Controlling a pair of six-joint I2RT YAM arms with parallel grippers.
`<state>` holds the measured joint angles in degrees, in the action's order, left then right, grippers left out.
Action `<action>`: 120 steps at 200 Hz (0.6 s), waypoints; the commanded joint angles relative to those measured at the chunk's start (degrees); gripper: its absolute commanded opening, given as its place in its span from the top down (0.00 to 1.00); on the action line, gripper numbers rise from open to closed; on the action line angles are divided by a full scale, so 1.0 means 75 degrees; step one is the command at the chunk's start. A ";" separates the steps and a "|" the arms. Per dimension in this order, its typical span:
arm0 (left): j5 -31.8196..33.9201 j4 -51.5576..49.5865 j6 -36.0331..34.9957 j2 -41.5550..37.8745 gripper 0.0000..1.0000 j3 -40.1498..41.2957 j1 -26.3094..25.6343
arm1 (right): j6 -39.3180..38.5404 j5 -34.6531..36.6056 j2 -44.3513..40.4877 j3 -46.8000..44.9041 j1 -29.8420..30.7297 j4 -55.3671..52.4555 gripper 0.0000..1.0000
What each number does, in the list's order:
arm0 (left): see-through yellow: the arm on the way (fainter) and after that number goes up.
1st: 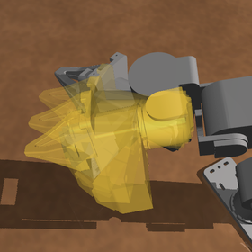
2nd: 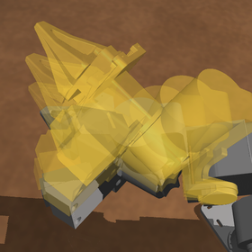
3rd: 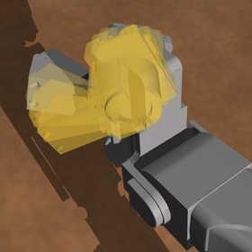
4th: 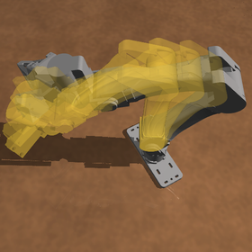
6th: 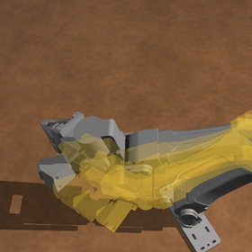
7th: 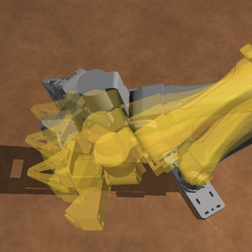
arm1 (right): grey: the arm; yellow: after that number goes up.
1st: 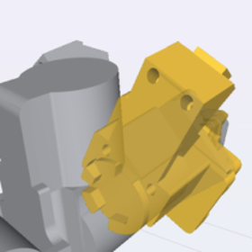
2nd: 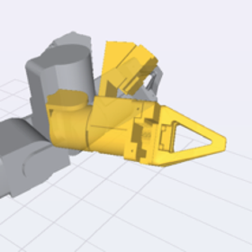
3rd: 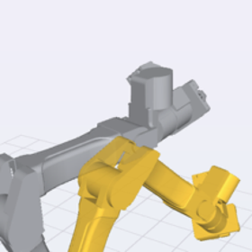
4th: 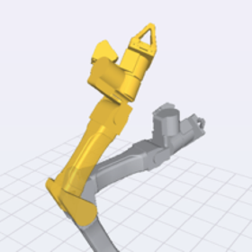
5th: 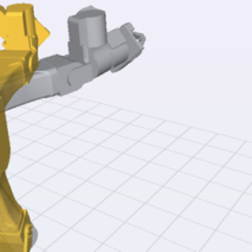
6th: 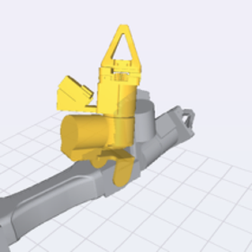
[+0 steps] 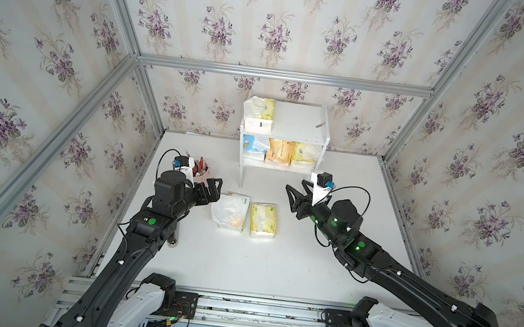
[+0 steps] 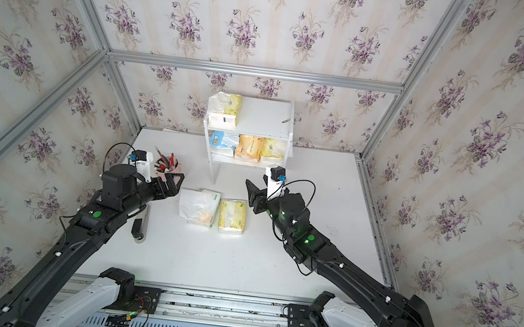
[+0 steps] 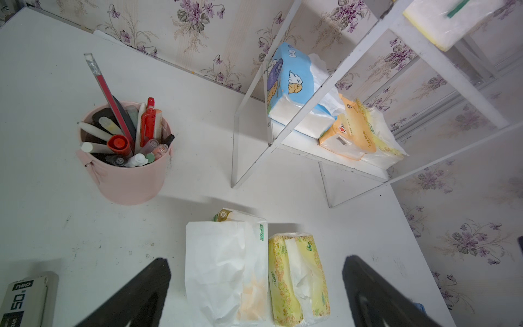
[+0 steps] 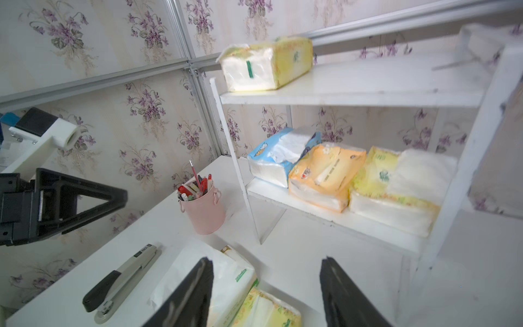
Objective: Remove the tissue boxes from the shelf
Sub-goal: Place the box of tissues at the center of the board, then pick up a box of tissues from the shelf.
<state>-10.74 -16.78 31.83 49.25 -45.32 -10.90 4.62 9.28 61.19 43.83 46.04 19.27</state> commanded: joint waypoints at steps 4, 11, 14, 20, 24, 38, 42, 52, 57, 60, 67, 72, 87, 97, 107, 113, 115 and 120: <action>0.0186 0.0127 -0.0143 -0.0111 0.01 0.0015 0.0000 | -0.2105 -0.0444 -0.0052 0.0568 0.0002 -0.0566 0.34; 0.0202 0.0139 -0.0145 -0.0163 0.01 0.0056 0.0002 | -0.2455 -0.0564 -0.0007 0.0792 -0.0005 -0.0646 0.34; 0.0202 0.0139 -0.0153 -0.0177 0.01 0.0063 0.0003 | -0.2597 -0.0621 0.0002 0.0878 -0.0001 -0.0666 0.34; 0.0213 0.0139 -0.0147 -0.0219 0.01 0.0094 0.0003 | -0.2866 -0.0736 0.0049 0.1047 0.0002 -0.0727 0.33; 0.0214 0.0132 -0.0154 -0.0244 0.01 0.0110 0.0006 | -0.3086 -0.0825 0.0082 0.1166 0.0002 -0.0761 0.32; 0.0225 0.0099 -0.0189 -0.0287 0.01 0.0143 0.0000 | -0.3841 -0.1070 0.0230 0.1520 -0.0004 -0.0868 0.32; 0.0229 0.0076 -0.0188 -0.0297 0.01 0.0146 0.0004 | -0.4027 -0.1115 0.0291 0.1629 0.0001 -0.0894 0.31; 0.0235 0.0014 -0.0220 -0.0316 0.01 0.0140 0.0008 | -0.4425 -0.1102 0.0431 0.1867 0.0002 -0.0907 0.31; 0.0237 -0.0020 -0.0227 -0.0329 0.01 0.0149 0.0008 | -0.4606 -0.0994 0.0516 0.2009 0.0002 -0.0882 0.30; 0.0247 -0.0039 -0.0230 -0.0338 0.01 0.0148 0.0001 | -0.4688 -0.0933 0.0556 0.2082 0.0002 -0.0861 0.30; 0.0280 -0.0054 -0.0245 -0.0361 0.01 0.0176 0.0008 | -0.4949 -0.0785 0.0707 0.2273 0.0002 -0.0864 0.28; 0.0294 -0.0076 -0.0257 -0.0372 0.01 0.0183 0.0003 | -0.5176 -0.0721 0.0812 0.2409 -0.0001 -0.0858 0.28; 0.0364 -0.0117 -0.0267 -0.0434 0.01 0.0217 0.0007 | -0.5909 -0.0645 0.1161 0.2780 -0.0009 -0.0901 0.23; 0.0400 -0.0148 -0.0272 -0.0472 0.01 0.0251 0.0003 | -0.6357 -0.0670 0.1412 0.3027 0.0002 -0.0980 0.20; 0.0423 -0.0154 -0.0260 -0.0495 0.01 0.0274 0.0002 | -0.6794 -0.0765 0.1682 0.3315 -0.0032 -0.1178 0.18; 0.0451 -0.0154 -0.0258 -0.0497 0.01 0.0283 0.0008 | -0.6988 -0.0869 0.1852 0.3553 -0.0052 -0.1338 0.17; 0.0449 -0.0154 -0.0257 -0.0497 0.01 0.0287 0.0002 | -0.7026 -0.0917 0.1911 0.3624 -0.0062 -0.1409 0.17; 0.0448 -0.0165 -0.0242 -0.0491 0.01 0.0290 0.0006 | -0.7109 -0.1015 0.2042 0.3791 -0.0110 -0.1540 0.17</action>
<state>-8.45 -17.93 30.55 45.71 -43.38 -10.90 -38.94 3.57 73.06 67.79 45.89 11.55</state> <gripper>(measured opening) 0.990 0.827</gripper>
